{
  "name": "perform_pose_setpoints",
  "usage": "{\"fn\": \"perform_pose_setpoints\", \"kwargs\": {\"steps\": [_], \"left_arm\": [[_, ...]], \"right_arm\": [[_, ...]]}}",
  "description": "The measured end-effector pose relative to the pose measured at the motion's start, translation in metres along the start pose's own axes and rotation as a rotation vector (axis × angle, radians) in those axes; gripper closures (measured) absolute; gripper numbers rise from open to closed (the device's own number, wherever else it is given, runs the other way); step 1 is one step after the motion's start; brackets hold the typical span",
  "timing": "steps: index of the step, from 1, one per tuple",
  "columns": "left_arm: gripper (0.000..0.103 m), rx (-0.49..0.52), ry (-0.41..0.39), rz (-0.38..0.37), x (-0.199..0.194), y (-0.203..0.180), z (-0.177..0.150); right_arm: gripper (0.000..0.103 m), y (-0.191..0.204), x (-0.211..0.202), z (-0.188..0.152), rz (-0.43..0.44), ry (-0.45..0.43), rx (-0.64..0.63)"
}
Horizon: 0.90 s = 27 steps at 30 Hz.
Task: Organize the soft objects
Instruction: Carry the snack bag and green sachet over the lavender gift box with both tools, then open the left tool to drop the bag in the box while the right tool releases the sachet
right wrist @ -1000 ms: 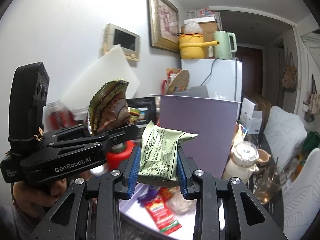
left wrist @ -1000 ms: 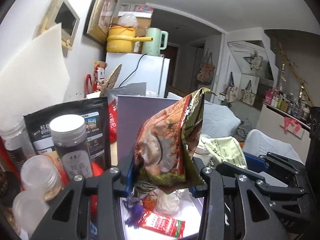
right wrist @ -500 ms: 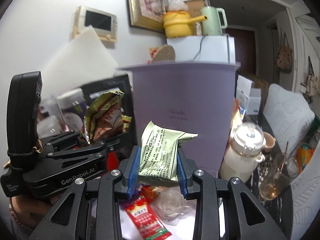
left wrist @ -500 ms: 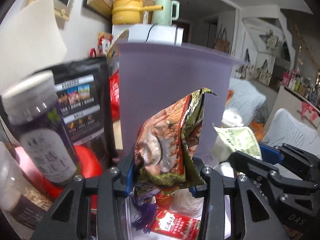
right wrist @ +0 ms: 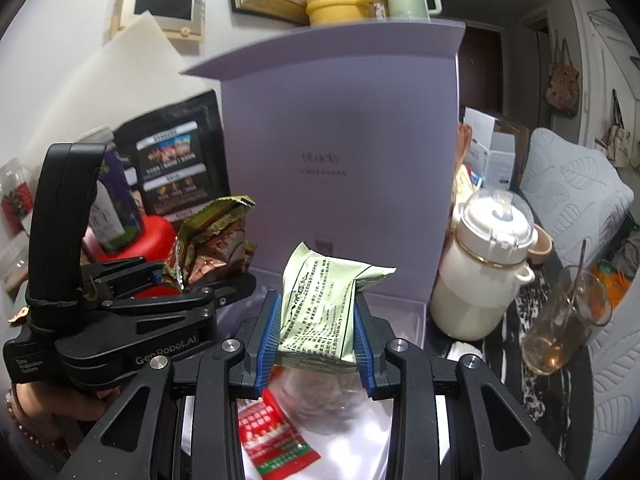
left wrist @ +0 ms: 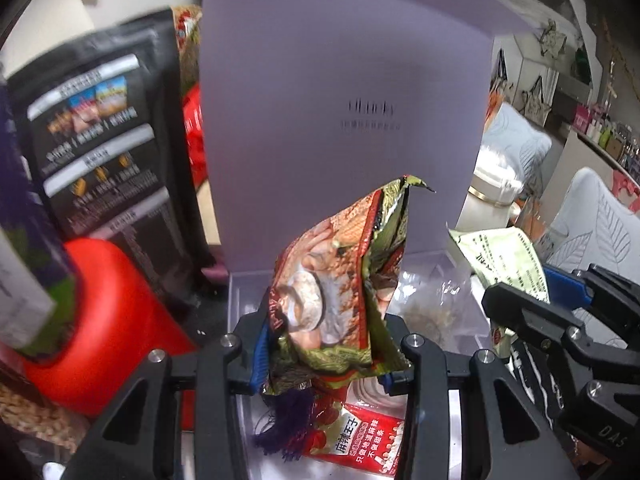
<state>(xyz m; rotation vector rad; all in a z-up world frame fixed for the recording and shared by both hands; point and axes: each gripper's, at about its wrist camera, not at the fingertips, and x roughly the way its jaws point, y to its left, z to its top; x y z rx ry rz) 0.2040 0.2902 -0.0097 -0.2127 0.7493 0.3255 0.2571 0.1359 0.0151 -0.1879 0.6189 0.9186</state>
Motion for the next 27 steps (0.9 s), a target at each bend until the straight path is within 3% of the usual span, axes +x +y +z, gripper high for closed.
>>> {"fn": "perform_pose_setpoints", "kwargs": {"steps": [17,27], "left_arm": [[0.062,-0.005,0.168,0.012,0.054,-0.003,-0.020],[0.062,0.023,0.205,0.040,0.070,-0.010,-0.020]], "right_arm": [[0.069,-0.015,0.028,-0.013,-0.012,0.080,0.018],[0.069,-0.010,0.034,-0.014,-0.011,0.096,0.007]]}}
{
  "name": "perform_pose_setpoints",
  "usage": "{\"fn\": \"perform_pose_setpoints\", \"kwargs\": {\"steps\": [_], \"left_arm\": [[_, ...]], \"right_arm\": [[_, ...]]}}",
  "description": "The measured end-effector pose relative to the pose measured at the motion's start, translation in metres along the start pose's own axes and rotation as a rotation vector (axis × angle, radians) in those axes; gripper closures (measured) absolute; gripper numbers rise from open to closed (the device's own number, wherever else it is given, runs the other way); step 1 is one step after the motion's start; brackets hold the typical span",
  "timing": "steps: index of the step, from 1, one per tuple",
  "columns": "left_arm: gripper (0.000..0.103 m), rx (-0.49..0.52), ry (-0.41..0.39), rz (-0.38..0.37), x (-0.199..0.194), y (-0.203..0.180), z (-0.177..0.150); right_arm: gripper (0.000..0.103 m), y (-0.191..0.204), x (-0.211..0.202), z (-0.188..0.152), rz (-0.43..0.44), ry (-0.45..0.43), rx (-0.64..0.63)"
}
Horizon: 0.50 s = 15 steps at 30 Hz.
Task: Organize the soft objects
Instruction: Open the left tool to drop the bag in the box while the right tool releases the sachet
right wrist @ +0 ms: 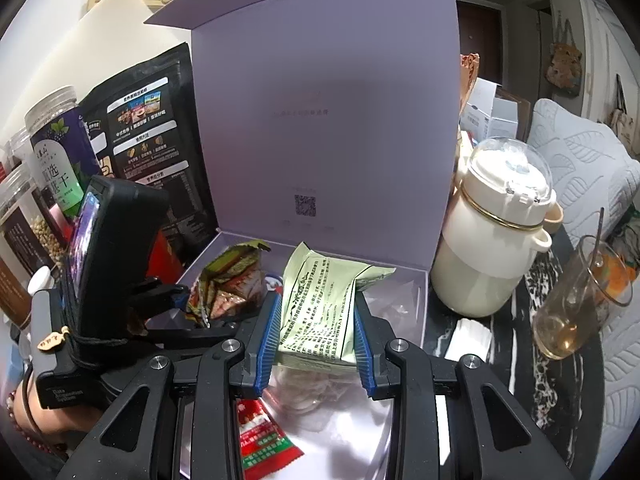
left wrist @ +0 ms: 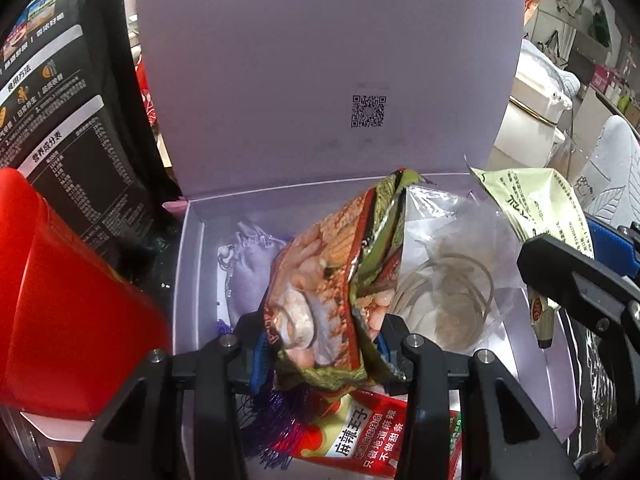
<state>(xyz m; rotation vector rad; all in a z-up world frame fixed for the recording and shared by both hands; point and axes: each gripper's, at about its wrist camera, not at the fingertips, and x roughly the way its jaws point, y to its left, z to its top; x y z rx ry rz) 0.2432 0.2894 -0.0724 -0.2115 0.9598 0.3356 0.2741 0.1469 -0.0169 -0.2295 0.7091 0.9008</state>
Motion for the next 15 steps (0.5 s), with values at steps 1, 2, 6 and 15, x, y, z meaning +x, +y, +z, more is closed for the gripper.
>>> {"fn": "perform_pose_setpoints", "kwargs": {"steps": [1,2,6,15], "left_arm": [[0.062,-0.001,0.004,0.003,0.003,-0.001,0.004],[0.062,-0.003,0.006,0.004,0.004,-0.001,0.005],[0.062,-0.006,0.012,0.010,0.006,-0.011,0.016],[0.055,-0.013,0.013,0.021,0.009,-0.007,0.014]], "right_arm": [[0.069,0.000,0.000,0.000,-0.001,-0.002,0.000],[0.069,0.000,0.000,0.000,-0.002,-0.005,0.002],[0.069,-0.001,0.003,-0.001,-0.015,-0.002,0.000],[0.069,-0.002,0.028,-0.007,-0.024,0.068,-0.001]]}}
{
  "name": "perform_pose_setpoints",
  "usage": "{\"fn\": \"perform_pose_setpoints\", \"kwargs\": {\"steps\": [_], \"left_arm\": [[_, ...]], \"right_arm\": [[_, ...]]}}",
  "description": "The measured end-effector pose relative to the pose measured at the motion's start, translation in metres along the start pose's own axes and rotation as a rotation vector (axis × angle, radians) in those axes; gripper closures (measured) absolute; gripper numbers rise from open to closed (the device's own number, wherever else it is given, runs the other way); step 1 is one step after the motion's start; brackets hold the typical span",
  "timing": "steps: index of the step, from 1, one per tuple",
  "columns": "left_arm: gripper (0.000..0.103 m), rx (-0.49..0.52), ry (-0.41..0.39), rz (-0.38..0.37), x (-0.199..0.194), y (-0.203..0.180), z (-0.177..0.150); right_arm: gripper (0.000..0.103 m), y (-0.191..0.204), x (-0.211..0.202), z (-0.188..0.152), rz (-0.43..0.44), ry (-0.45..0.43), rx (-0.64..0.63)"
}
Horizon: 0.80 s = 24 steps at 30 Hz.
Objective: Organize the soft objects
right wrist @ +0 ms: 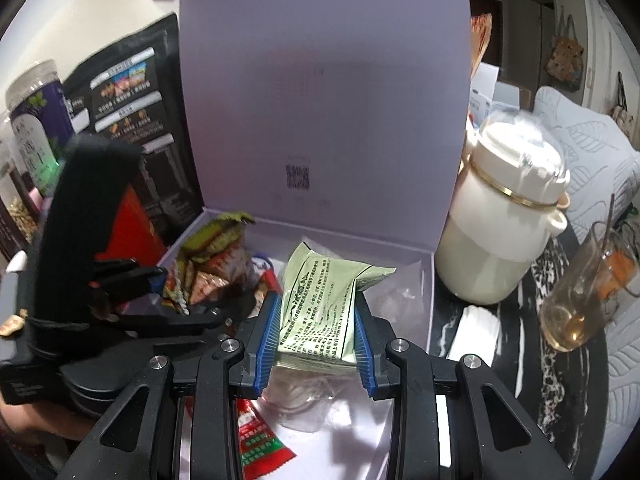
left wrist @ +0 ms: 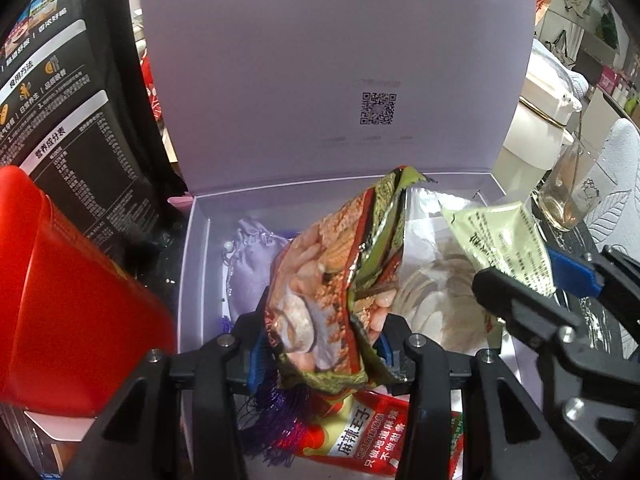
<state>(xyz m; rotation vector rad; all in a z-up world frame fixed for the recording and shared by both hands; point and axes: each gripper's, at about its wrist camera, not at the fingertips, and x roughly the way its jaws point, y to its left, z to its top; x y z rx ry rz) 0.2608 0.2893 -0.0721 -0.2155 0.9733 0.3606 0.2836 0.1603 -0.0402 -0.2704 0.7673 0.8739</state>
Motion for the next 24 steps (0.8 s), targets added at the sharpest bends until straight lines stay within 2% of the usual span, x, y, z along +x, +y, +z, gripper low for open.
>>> {"fn": "perform_pose_setpoints", "kwargs": {"steps": [1,2,3,4,6,15,21,24], "left_arm": [[0.052,-0.001,0.001,0.009,0.002,0.000,0.000],[0.042,-0.004,0.001,0.022,0.004,0.001,0.000],[0.027,-0.010,0.004,0.041,0.005,0.003,0.001],[0.024,-0.018,0.008,0.051,0.008,0.006,0.002],[0.024,-0.022,0.017,0.029,0.011,0.007,0.003],[0.024,-0.020,0.022,0.042,0.014,0.005,0.008],[0.024,-0.012,-0.010,0.038,-0.007,-0.010,0.005],[0.024,-0.004,-0.024,0.036,-0.014,-0.014,0.004]], "right_arm": [[0.069,-0.001,0.003,-0.001,-0.001,0.008,0.004],[0.069,-0.002,0.006,-0.002,-0.003,0.016,0.008],[0.069,-0.003,0.008,-0.002,-0.004,0.019,0.009],[0.069,-0.004,0.009,-0.002,-0.004,0.023,0.011],[0.068,-0.007,0.011,-0.002,-0.002,0.030,0.018],[0.063,-0.014,0.010,0.003,0.017,0.041,0.024],[0.051,-0.017,-0.003,0.003,0.029,0.039,0.052],[0.051,-0.021,-0.008,0.004,0.019,0.037,0.062]]}}
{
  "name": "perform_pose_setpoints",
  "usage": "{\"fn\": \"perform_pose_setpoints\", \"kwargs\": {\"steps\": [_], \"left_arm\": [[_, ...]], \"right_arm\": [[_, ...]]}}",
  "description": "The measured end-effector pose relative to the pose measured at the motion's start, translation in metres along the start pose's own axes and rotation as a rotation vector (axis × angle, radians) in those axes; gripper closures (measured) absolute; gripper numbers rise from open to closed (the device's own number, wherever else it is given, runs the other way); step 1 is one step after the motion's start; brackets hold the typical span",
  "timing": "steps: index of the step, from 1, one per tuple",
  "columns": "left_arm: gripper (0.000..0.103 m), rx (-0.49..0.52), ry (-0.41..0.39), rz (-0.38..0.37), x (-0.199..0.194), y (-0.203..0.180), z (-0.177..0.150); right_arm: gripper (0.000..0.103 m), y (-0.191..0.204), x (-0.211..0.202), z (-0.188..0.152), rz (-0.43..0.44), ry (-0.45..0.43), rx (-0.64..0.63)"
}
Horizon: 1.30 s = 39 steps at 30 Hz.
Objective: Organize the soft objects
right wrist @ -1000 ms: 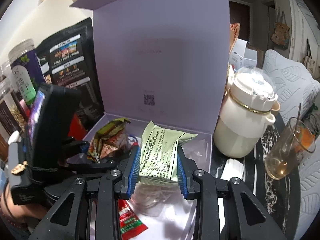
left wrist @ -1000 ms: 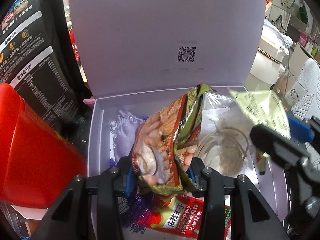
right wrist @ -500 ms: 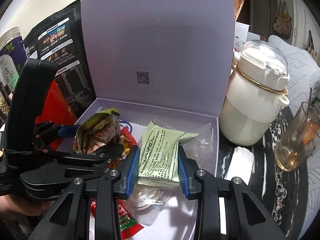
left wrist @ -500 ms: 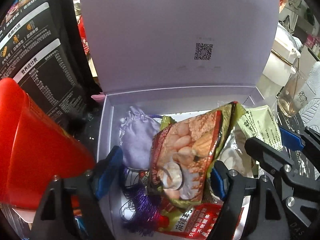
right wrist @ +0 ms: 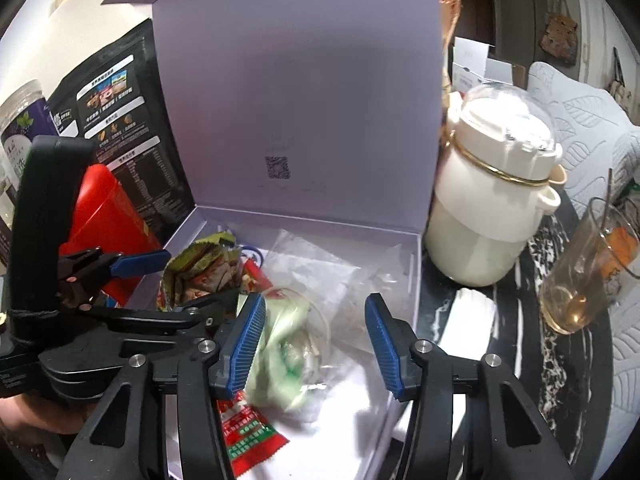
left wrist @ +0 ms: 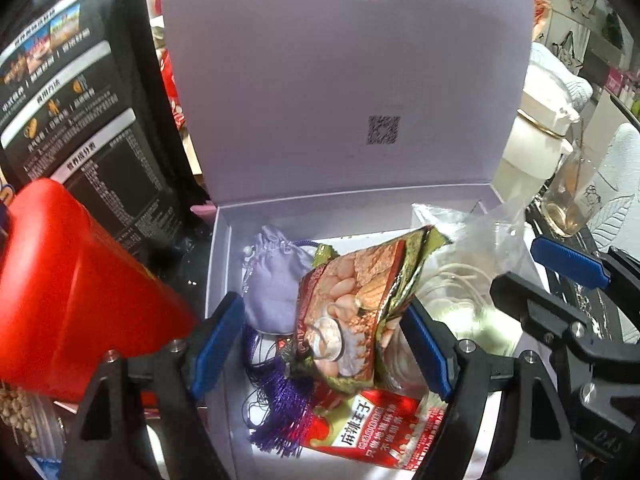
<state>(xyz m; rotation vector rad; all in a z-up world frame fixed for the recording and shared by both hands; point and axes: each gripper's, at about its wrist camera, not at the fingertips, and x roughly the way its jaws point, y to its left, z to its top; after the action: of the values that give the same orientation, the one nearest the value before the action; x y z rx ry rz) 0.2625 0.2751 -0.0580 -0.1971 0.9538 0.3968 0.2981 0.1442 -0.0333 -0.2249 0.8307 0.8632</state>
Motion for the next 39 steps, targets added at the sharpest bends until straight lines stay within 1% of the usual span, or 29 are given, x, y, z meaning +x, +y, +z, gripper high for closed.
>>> {"fn": "perform_pose_setpoints", "kwargs": {"steps": [2,4,5,6,8,11,14,18,22,26,28,31,35,37,39], "left_arm": [[0.023,-0.002,-0.010,-0.007,-0.006,-0.003,0.000],[0.021,0.005,-0.018,0.004,-0.011,-0.005,-0.001],[0.015,0.007,-0.026,0.016,-0.015,-0.006,-0.001],[0.007,0.006,-0.031,0.027,-0.019,-0.006,0.000],[0.000,-0.004,-0.043,0.029,-0.029,-0.007,0.004],[0.000,-0.010,-0.064,0.028,-0.047,-0.005,0.008],[0.000,-0.002,-0.093,0.033,-0.070,-0.011,0.011],[0.000,0.014,-0.149,0.043,-0.106,-0.021,0.011],[0.000,0.024,-0.203,0.038,-0.135,-0.020,0.012],[0.000,0.021,-0.279,0.038,-0.174,-0.022,0.009],[0.000,0.017,-0.318,0.040,-0.191,-0.021,0.006],[0.000,0.010,-0.382,0.039,-0.219,-0.019,0.000],[0.000,0.001,-0.453,0.032,-0.247,-0.015,-0.013],[0.000,0.003,-0.487,0.042,-0.261,-0.013,-0.020],[0.000,0.007,-0.528,0.056,-0.278,-0.012,-0.028]], "right_arm": [[0.051,-0.002,-0.005,0.000,-0.002,-0.011,0.009],[0.051,-0.002,-0.008,0.001,-0.003,-0.014,0.014],[0.051,-0.002,-0.011,0.002,-0.006,-0.016,0.010],[0.051,-0.002,-0.013,0.003,-0.010,-0.019,0.008],[0.051,-0.002,-0.019,0.005,-0.018,-0.026,0.004],[0.051,-0.001,-0.033,0.010,-0.029,-0.049,-0.001],[0.051,0.001,-0.048,0.015,-0.040,-0.072,-0.011],[0.051,0.006,-0.072,0.020,-0.057,-0.110,-0.035],[0.051,0.008,-0.104,0.022,-0.063,-0.166,-0.042],[0.051,0.013,-0.138,0.022,-0.083,-0.225,-0.054],[0.046,0.016,-0.154,0.021,-0.098,-0.257,-0.060],[0.046,0.022,-0.180,0.018,-0.102,-0.309,-0.068],[0.046,0.033,-0.210,0.013,-0.110,-0.361,-0.091],[0.039,0.041,-0.224,0.010,-0.108,-0.388,-0.100],[0.034,0.049,-0.239,0.005,-0.106,-0.420,-0.110]]}}
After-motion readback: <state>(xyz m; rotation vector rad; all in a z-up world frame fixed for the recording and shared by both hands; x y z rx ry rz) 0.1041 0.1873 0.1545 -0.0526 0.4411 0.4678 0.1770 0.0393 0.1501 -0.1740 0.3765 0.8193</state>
